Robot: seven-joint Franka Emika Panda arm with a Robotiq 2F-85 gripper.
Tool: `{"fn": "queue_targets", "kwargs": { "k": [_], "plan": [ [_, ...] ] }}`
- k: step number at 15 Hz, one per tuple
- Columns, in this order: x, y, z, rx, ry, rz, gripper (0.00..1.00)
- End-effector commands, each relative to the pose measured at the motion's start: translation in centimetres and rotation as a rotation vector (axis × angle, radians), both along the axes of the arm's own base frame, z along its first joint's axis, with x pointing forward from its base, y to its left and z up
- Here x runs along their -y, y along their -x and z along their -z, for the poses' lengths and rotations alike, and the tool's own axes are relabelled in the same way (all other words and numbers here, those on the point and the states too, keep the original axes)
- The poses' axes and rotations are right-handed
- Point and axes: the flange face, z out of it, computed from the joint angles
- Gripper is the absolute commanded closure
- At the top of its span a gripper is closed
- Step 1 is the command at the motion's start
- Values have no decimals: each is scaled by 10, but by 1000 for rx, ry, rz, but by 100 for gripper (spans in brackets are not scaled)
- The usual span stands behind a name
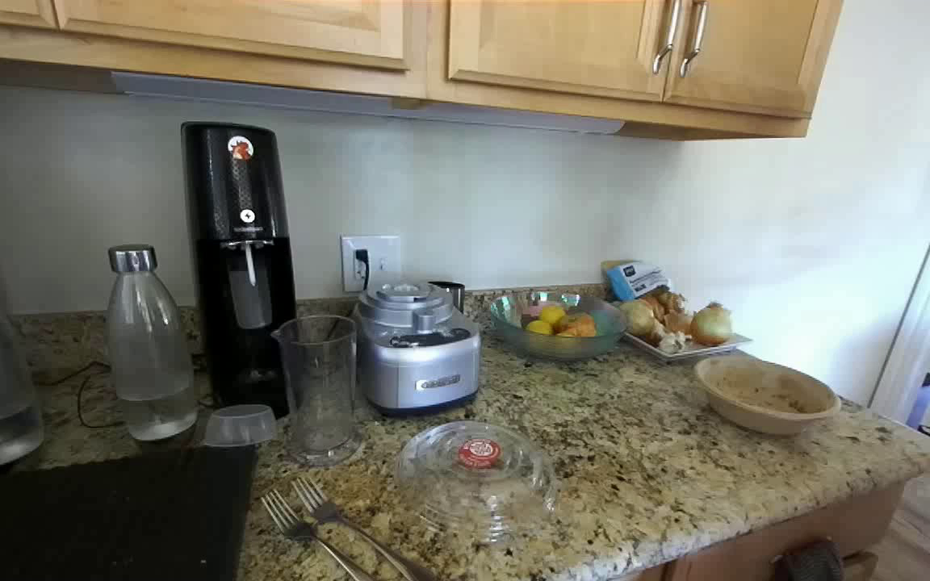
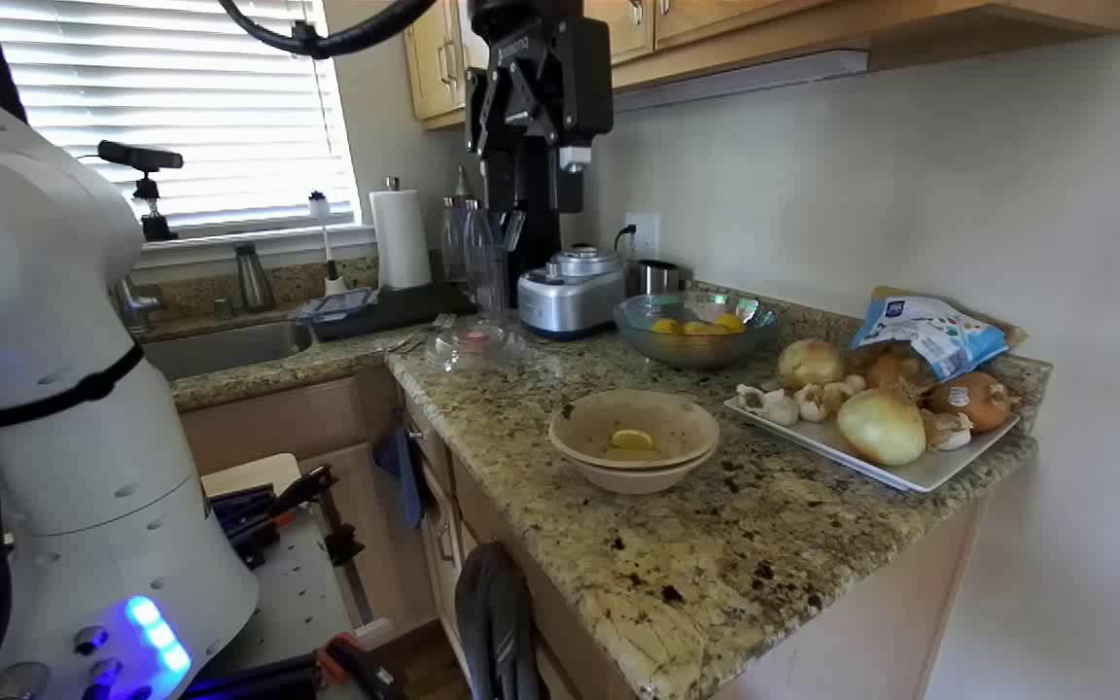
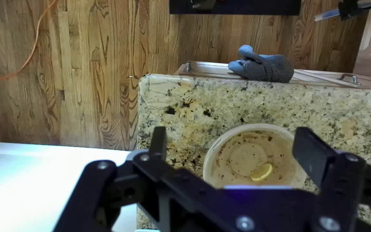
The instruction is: Unstack the bowls
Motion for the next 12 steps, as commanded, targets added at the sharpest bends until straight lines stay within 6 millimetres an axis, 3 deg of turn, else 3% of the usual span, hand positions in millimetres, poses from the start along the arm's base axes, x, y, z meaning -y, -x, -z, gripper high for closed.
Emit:
{"fn": "queue_targets", "kwargs": {
  "k": [1, 8, 12],
  "plan": [
    [0, 0, -1, -1, 0, 0, 0],
    [0, 0, -1, 0, 0, 0, 0],
    [-2, -9, 17, 9, -22, 49, 0]
  ]
}}
